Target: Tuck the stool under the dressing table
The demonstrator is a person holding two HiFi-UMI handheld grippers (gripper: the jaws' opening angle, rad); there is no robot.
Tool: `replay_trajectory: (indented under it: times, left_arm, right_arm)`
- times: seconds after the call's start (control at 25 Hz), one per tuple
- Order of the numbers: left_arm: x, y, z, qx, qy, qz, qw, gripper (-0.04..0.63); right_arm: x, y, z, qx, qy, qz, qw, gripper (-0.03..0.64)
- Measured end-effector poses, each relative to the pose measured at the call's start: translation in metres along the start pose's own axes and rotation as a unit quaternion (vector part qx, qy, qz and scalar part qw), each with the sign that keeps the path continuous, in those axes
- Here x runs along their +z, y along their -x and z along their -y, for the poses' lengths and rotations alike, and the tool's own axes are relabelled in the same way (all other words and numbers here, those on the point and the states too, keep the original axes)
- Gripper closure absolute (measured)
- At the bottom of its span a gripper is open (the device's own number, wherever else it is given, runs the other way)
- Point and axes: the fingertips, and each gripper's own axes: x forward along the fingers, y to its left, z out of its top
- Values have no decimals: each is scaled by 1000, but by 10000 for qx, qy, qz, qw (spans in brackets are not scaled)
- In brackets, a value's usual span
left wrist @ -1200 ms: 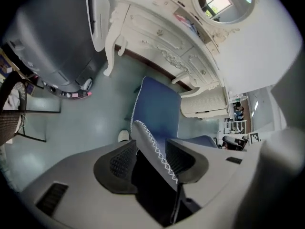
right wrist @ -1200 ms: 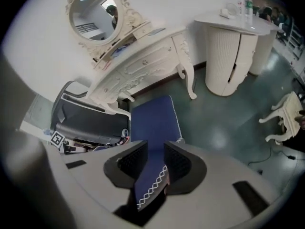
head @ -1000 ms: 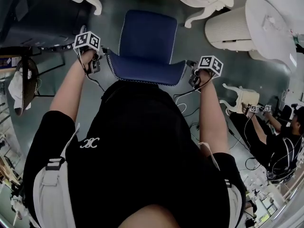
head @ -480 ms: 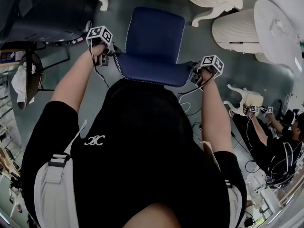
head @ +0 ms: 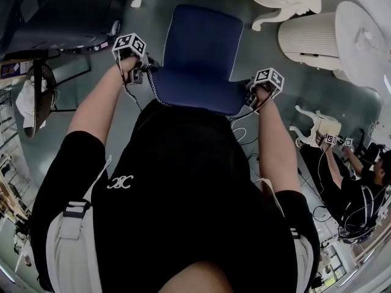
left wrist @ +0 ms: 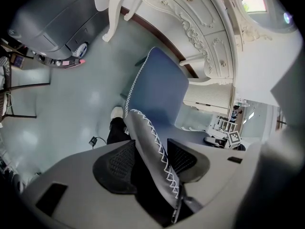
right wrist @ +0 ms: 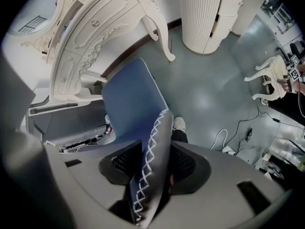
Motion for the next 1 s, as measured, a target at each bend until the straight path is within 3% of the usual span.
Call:
replay_trajectory:
  times: [0.56, 0.84, 1.0]
  left_arm:
    - [-5, -14, -1, 37, 38, -327, 9995, 421]
    - [-6, -14, 2, 314, -424, -442, 9976, 468]
    - [-2, -11, 9, 250, -796, -366, 9958, 468]
  right_arm:
    - [-4, -2, -2, 174, 134, -316, 9993, 484]
    - [-4, -2, -4, 262, 435, -325, 9982, 522]
    - [-2, 1, -6, 272, 682, -193, 9971, 531]
